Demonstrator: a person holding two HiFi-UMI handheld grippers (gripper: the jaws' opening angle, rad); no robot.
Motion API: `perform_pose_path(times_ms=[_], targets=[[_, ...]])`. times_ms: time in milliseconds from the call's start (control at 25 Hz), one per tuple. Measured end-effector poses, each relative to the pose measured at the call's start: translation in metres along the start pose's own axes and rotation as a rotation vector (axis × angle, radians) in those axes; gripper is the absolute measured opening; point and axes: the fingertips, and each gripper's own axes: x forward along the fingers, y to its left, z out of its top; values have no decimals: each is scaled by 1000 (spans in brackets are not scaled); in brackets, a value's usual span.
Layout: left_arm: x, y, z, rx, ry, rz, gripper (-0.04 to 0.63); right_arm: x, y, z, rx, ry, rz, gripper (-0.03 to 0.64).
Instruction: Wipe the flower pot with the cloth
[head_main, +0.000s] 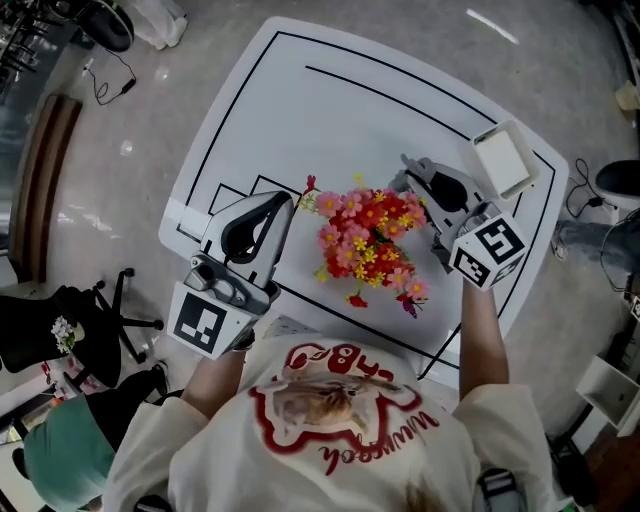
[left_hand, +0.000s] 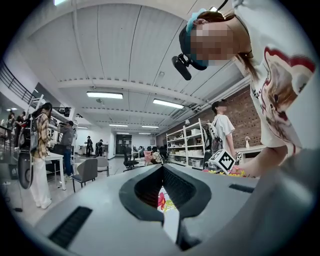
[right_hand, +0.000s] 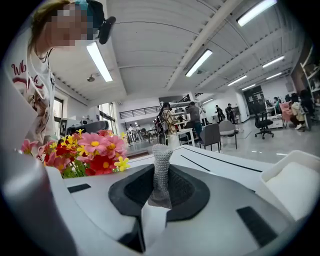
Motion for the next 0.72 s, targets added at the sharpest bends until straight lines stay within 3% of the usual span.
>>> perform_pose_path(times_ms=[720], targets=[[-1, -6, -8, -17, 9, 20, 3, 13, 18, -33, 43, 98, 119, 57]])
